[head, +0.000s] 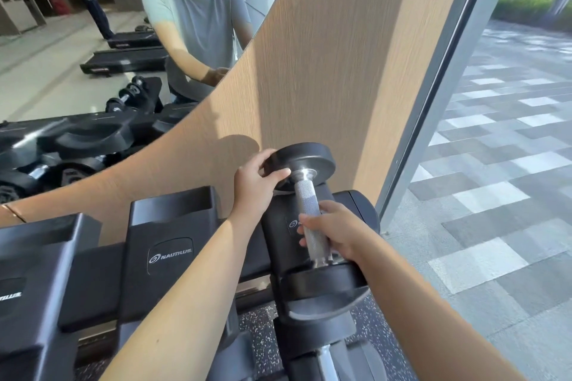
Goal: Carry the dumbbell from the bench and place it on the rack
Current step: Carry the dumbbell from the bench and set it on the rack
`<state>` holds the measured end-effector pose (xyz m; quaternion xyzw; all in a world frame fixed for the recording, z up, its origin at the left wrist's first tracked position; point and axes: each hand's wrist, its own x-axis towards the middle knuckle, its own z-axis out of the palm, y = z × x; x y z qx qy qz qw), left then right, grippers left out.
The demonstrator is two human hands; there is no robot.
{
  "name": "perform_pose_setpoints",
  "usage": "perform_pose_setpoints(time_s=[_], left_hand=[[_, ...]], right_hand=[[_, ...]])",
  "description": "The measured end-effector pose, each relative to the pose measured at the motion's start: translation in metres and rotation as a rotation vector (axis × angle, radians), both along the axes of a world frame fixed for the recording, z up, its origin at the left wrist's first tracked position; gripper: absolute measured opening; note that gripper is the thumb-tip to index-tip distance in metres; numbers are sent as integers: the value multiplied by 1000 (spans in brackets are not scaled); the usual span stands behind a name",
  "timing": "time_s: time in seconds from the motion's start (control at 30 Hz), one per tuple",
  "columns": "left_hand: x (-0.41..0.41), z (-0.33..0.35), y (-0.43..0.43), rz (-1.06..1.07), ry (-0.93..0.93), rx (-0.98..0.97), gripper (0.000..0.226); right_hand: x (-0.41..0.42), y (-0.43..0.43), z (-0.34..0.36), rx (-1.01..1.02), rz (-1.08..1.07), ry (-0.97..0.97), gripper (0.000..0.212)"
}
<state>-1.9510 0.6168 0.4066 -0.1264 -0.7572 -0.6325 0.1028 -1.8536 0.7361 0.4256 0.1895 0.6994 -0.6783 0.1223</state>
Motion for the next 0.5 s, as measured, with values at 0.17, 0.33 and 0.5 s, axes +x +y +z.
perform_pose_setpoints(time_s=[0.17,0.33,0.5], left_hand=[[-11,-8,1,7,-30,5,43],[-17,-14,1,2,-61,11,41],[-17,-17,2,3,-76,14,39]], right_hand=[[-9,1,0,-25,9,-27,29],[-17,3,-2,-30,24,-67,31],[-22,4,-4,-40,47,-91,27]])
